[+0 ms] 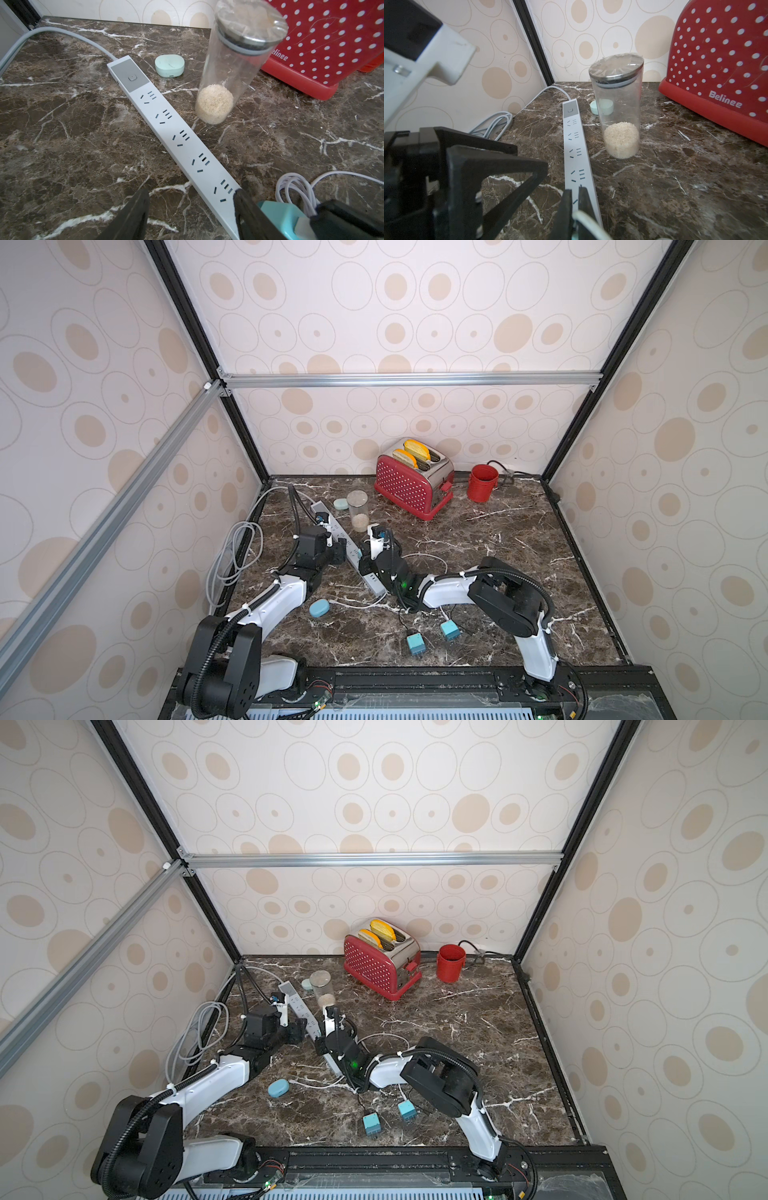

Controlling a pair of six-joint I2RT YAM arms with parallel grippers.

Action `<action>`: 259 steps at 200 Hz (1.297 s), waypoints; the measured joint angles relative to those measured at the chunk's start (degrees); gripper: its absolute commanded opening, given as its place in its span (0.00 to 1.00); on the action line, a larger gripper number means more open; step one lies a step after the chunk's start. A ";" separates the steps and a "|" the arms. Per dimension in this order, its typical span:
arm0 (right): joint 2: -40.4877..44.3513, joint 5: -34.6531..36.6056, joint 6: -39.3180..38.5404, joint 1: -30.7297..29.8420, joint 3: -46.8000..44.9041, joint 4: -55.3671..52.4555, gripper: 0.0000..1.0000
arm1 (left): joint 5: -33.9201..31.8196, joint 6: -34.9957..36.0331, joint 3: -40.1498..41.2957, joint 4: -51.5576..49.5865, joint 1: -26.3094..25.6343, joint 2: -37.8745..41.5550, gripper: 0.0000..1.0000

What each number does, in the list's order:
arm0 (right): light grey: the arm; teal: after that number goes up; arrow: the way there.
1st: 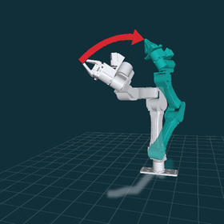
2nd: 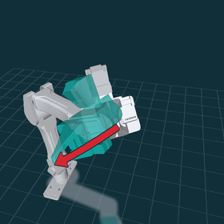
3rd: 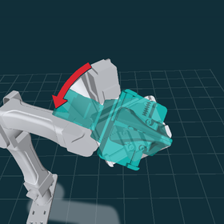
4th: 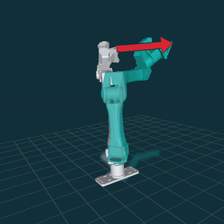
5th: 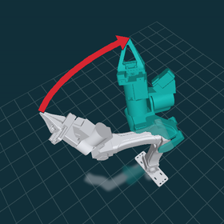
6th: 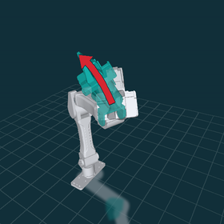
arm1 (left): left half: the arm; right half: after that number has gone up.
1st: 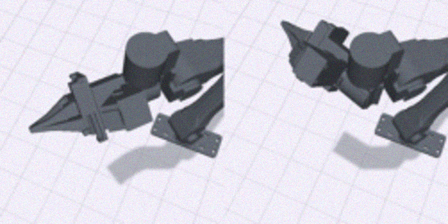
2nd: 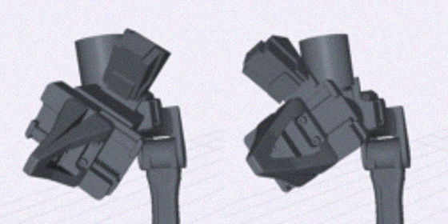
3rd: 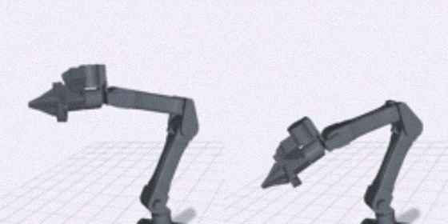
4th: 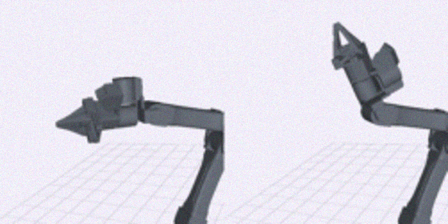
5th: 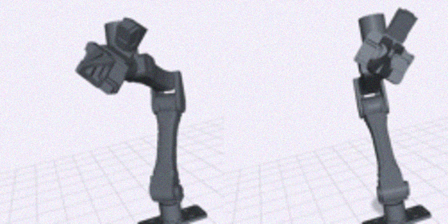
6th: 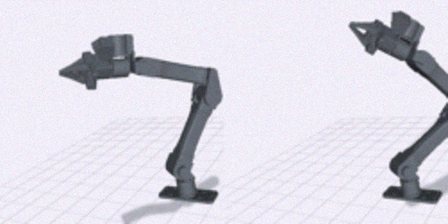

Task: Charge the bluetooth headset
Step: Insert the plug into the socket.

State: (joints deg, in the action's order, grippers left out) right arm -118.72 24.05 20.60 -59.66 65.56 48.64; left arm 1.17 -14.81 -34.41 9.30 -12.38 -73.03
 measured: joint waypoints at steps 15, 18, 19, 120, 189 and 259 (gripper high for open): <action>0.00 -0.07 -0.13 0.04 0.11 0.33 0.00 | 0.00 0.02 0.00 0.00 0.00 0.00 0.66; 0.00 -0.09 -0.13 0.07 0.15 0.37 0.00 | 0.00 0.00 0.00 0.00 0.00 0.00 0.66; 0.00 -0.11 -0.13 0.07 0.17 0.37 0.00 | 0.00 0.02 0.00 0.00 0.00 0.00 0.66; -1.01 -0.46 2.10 0.15 0.70 0.22 0.00 | 0.00 0.02 -0.02 -0.02 0.00 0.00 0.66; -1.29 0.09 2.67 0.20 0.63 0.68 0.00 | 0.00 0.00 -0.02 -0.15 0.00 0.00 0.66; -2.01 0.44 1.60 0.52 0.66 2.03 0.00 | 0.02 0.02 -0.02 -0.15 0.00 0.00 0.66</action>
State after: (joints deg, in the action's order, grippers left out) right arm -120.73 24.49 22.20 -59.13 66.22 50.68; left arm 1.19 -14.79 -34.44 9.15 -12.38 -73.03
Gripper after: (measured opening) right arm 0.069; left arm 0.660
